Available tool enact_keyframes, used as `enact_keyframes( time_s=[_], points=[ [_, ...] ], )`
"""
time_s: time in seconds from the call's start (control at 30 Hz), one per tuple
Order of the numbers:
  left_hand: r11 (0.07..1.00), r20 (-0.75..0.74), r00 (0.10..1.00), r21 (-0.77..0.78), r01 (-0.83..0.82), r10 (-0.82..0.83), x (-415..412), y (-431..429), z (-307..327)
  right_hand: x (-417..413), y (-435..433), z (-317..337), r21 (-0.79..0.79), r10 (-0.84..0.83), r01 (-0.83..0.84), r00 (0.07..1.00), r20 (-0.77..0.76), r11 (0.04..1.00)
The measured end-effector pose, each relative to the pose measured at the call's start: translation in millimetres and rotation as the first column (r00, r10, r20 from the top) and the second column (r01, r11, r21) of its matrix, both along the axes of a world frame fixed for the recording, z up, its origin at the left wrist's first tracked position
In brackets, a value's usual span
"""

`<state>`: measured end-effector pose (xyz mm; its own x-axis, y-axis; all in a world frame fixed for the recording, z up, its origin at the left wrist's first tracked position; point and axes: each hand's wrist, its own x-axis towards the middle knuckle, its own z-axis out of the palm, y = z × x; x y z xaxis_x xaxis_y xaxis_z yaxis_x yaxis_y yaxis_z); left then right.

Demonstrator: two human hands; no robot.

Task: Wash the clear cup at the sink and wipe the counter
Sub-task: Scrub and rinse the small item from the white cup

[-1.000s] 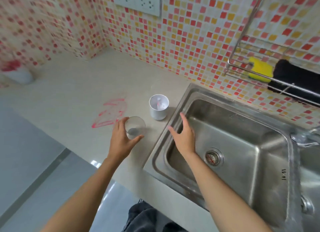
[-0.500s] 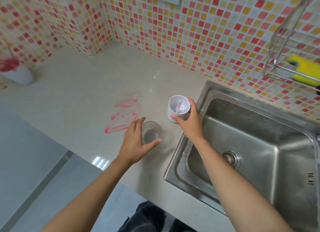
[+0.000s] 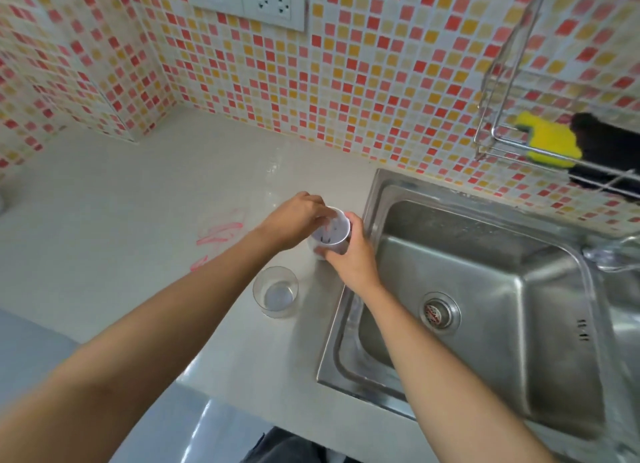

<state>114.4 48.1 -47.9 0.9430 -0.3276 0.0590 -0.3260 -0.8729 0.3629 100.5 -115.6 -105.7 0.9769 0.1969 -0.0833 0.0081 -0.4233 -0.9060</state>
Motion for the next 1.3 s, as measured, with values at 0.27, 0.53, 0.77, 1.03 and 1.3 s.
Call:
enact_keyframes(
  time_s=[0.27, 0.53, 0.77, 1.03, 1.3],
  points=[
    [0.988, 0.132, 0.979, 0.044, 0.149, -0.153, 6.5, 1.0, -3.4, -0.4, 2.8, 2.3, -0.004, -0.065, 0.065, 0.998, -0.025, 0.998],
    [0.985, 0.198, 0.977, -0.169, -0.041, 0.074, 8.9, 2.8, 18.8, -3.2, -0.8, 13.9, -0.158, -0.005, -0.010, 0.996, -0.091, 0.987],
    [0.905, 0.029, 0.987, -0.402, -0.136, 0.161, -3.5, -44.3, 60.3, 7.2, -106.7, 125.6, -0.288, -0.150, 0.212, 0.963, 0.222, 0.934],
    [0.779, -0.167, 0.979, -0.596, -0.195, 0.118, 25.1, -151.9, 82.0, 76.8, -191.6, 220.8, -0.355, -0.235, 0.504, 0.777, 0.583, 0.787],
    [0.538, -0.375, 0.921, -0.756, -0.372, 0.109, 26.5, -194.6, 71.6, 144.1, -200.9, 213.4, -0.691, -0.227, 0.320, 0.947, 0.226, 0.648]
  ],
)
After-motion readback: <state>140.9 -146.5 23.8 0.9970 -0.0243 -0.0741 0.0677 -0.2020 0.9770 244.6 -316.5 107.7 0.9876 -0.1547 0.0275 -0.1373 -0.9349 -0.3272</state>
